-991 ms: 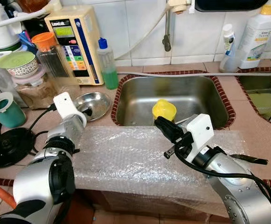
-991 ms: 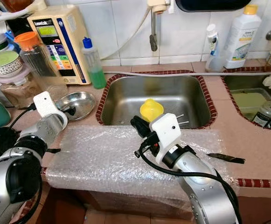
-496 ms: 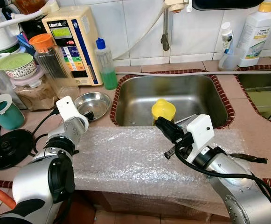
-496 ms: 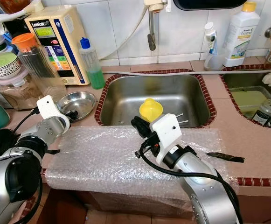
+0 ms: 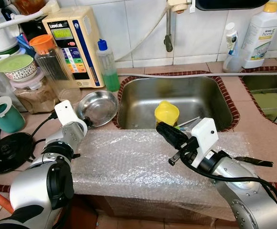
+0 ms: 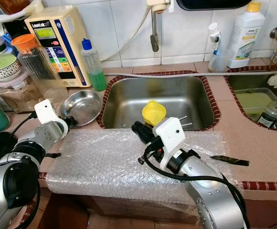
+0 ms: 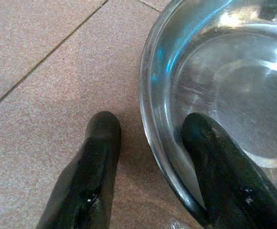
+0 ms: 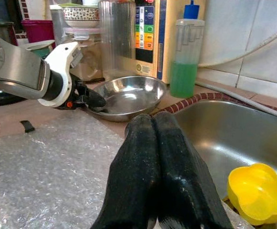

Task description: Kitchen organization

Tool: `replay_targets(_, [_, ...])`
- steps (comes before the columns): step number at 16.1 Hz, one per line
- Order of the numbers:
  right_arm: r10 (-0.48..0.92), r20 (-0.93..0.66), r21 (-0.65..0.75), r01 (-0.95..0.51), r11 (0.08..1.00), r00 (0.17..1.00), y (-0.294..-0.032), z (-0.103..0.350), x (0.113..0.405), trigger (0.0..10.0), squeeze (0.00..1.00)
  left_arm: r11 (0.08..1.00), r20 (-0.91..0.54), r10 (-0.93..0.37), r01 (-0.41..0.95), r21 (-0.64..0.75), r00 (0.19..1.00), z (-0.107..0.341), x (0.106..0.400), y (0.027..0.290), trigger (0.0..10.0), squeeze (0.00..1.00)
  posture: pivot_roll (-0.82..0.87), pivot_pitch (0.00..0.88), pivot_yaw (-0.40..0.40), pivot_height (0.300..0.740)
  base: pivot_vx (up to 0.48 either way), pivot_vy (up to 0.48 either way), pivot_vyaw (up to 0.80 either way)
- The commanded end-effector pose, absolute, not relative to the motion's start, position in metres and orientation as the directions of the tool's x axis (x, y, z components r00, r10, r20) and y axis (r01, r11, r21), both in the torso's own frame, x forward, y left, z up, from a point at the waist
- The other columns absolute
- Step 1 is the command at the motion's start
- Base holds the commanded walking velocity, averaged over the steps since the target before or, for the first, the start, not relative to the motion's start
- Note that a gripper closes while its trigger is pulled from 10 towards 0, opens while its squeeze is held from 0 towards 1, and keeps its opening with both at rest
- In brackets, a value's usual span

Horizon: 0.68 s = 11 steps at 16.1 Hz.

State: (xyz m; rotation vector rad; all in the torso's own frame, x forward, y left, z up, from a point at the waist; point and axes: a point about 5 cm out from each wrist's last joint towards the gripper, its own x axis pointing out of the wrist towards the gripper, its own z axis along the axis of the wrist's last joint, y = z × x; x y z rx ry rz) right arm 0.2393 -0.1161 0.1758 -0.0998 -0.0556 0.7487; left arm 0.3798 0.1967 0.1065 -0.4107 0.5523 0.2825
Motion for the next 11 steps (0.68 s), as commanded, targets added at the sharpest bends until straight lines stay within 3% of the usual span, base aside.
replay_targets(1, [0.703, 0.029, -0.113, -0.696, 0.709, 0.711, -0.112, 0.181, 0.238, 10.0, 0.0, 0.887, -0.567, 0.177, -0.38, -0.262, 0.805, 0.101, 0.375, 0.208, 0.0, 0.0, -0.12, 0.0, 0.171, 0.74, 0.0, 0.0, 0.0])
replay_targets(11, [0.698, 0.02, -0.12, -0.691, 0.713, 0.716, -0.115, 0.18, 0.239, 10.0, 0.0, 0.903, -0.462, 0.2, -0.345, -0.254, 0.864, 0.104, 0.374, 0.221, 0.0, 0.0, -0.12, 0.0, 0.164, 0.74, 0.0, 0.0, 0.0])
